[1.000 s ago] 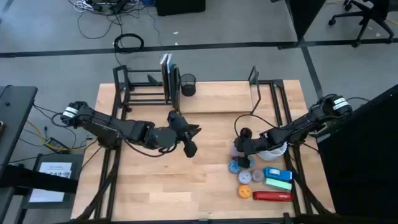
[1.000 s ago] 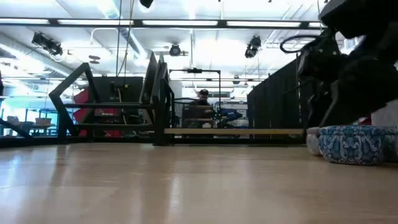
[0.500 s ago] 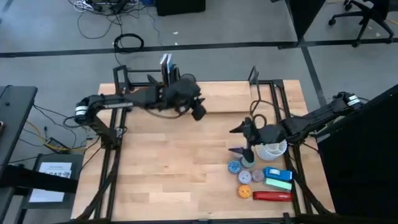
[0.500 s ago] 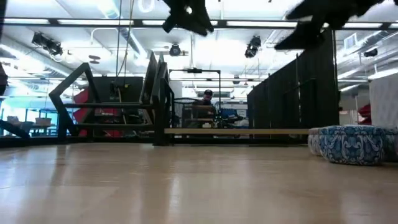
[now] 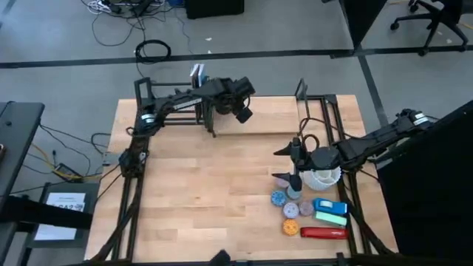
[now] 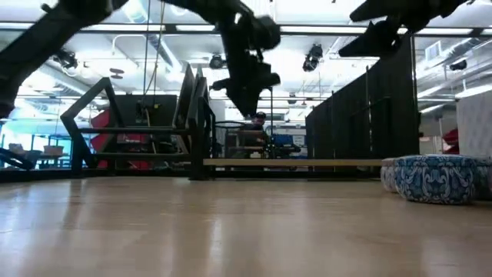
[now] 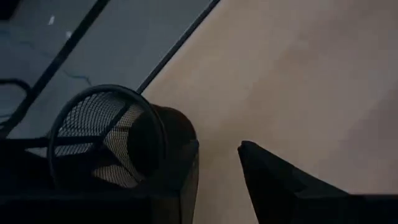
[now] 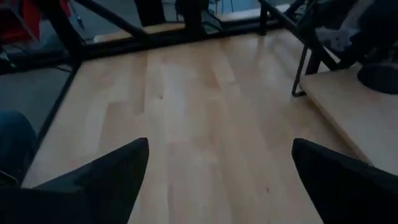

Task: Stock shelves
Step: Remove the black pen organizer from the shelf

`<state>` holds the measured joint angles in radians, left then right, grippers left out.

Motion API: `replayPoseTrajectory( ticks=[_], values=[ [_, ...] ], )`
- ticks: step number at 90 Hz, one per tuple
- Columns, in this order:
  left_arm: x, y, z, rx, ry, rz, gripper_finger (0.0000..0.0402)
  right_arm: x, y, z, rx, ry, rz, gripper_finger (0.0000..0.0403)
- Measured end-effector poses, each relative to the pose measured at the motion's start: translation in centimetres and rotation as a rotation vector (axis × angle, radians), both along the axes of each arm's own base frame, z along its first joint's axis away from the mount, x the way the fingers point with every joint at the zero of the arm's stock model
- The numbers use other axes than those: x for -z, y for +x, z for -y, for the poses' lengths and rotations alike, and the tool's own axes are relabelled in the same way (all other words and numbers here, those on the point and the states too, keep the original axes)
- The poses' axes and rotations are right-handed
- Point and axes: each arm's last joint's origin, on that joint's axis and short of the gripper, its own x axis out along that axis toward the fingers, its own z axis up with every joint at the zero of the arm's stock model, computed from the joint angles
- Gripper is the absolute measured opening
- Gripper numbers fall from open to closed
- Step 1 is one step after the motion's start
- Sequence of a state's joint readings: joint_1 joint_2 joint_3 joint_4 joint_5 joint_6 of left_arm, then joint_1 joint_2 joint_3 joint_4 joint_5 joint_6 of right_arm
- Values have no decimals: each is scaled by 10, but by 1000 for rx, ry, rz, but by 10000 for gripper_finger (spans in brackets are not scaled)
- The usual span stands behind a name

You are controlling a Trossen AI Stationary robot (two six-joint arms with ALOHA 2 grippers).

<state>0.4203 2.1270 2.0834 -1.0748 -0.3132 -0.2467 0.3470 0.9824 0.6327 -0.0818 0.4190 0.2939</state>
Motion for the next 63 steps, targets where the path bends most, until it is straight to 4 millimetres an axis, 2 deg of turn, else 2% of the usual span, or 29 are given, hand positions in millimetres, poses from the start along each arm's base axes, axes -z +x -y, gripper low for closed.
replayPoseTrajectory(
  ticks=[16,28,35,53,63],
  values=[
    [0,-5,-12,-64,16,5,105,8,6,-2,-3,-12,-40,364],
    [-1,-5,-10,-74,24,5,115,13,9,-3,-3,-21,-64,363],
    [-1,-5,-10,-78,33,0,126,15,11,-4,-3,-22,-69,363],
    [6,-13,-27,-133,29,-21,168,14,12,-4,-3,-17,-54,363],
    [11,-16,-32,-132,2,-13,177,13,12,-4,-3,-13,-47,363]
  ],
)
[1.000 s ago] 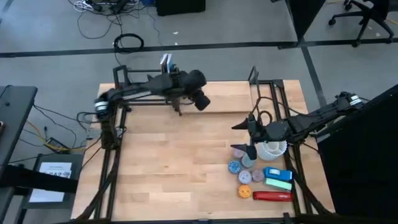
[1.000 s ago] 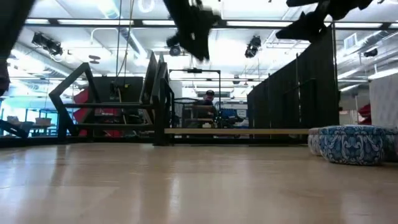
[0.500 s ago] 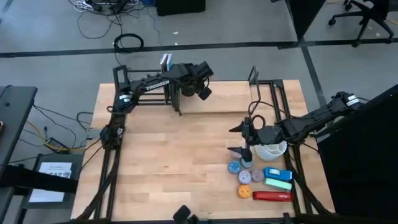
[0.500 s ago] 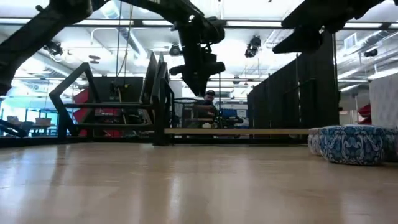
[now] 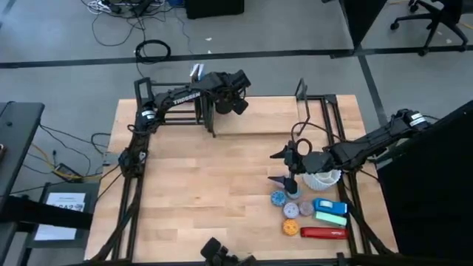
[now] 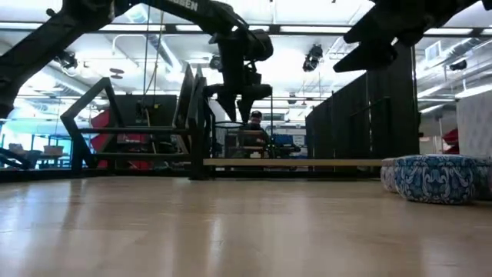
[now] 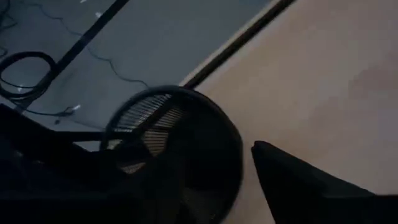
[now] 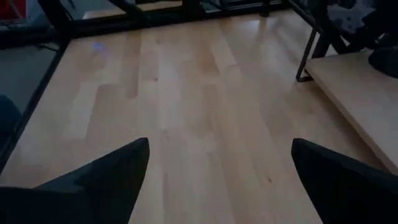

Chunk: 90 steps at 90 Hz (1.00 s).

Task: Stock shelves
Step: Remove the black pen organizer from the shelf

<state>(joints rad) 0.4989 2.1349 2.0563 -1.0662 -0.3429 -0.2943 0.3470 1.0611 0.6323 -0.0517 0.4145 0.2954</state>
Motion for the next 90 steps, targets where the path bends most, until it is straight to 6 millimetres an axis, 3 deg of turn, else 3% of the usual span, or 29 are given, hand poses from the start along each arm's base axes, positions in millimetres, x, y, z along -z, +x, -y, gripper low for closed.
replayPoseTrajectory(
  ticks=[17,31,39,52,69,90],
  values=[
    [17,-5,-6,4,-68,-8,154,0,0,-1,-12,10,4,363],
    [19,-2,-1,53,-64,-24,76,-5,0,-2,-14,42,37,363],
    [14,2,5,112,-32,-58,18,-21,0,-10,-52,47,88,363],
    [4,12,20,168,13,-56,3,-56,-2,-25,-118,-29,176,363],
    [-25,30,61,286,56,-15,2,-101,-12,-41,-151,-124,254,363],
    [-73,52,149,529,54,156,1,-142,-33,-60,-177,-182,323,363]
  ],
)
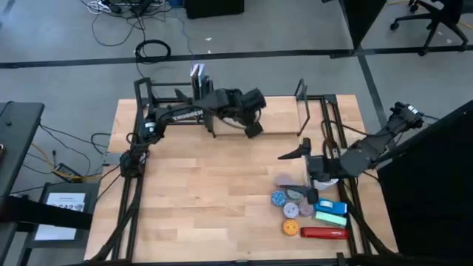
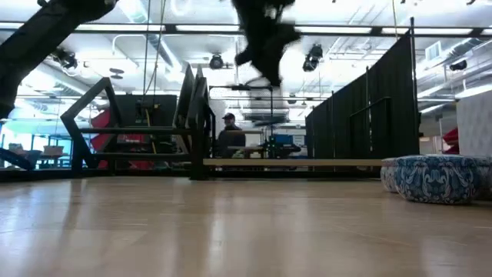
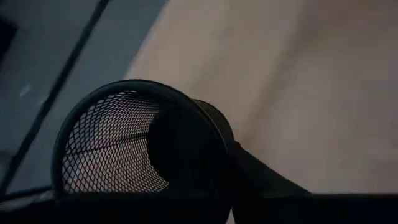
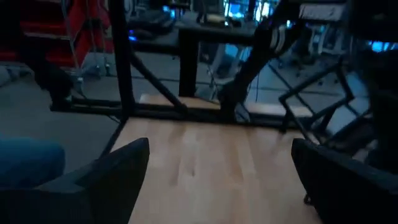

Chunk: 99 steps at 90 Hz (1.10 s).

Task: Stock shelves
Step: Remove the black pen organizer from the shelf

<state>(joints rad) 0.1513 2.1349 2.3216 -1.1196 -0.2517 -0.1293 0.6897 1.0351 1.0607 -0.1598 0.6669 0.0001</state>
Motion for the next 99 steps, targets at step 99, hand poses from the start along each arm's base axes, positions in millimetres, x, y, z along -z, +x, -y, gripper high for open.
replayPoseTrajectory(
  ticks=[99],
  values=[
    [77,71,109,113,-91,386,0,-3,-23,-20,155,-89,4,363]
  ],
)
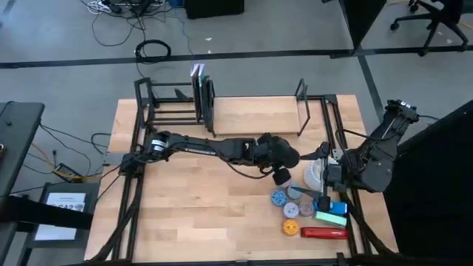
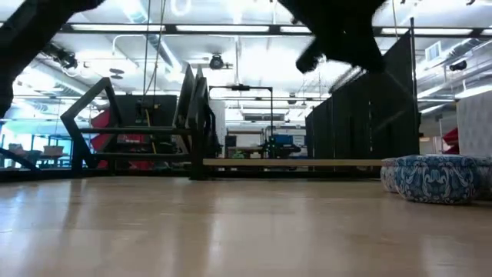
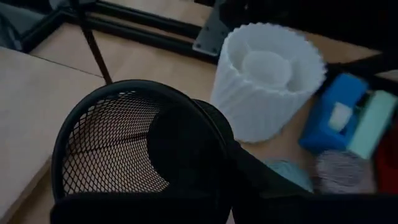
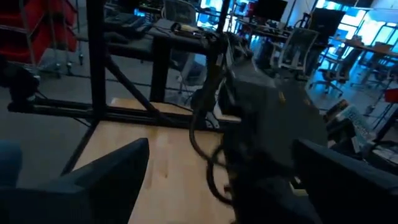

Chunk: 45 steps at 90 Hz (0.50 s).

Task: Stock shelves
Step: Remove the black pen organizer from the shelf

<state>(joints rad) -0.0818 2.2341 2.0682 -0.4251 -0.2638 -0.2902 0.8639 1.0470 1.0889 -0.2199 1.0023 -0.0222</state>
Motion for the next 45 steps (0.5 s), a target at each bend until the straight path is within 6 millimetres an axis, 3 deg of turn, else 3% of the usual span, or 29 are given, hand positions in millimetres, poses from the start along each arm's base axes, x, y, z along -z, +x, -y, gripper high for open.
replayPoseTrajectory(
  ticks=[26,45],
  values=[
    [25,14,2,13,62,3,3,1,0,0,2,12,-2,363],
    [44,21,3,18,63,-10,34,3,0,0,3,23,-13,363]
  ],
)
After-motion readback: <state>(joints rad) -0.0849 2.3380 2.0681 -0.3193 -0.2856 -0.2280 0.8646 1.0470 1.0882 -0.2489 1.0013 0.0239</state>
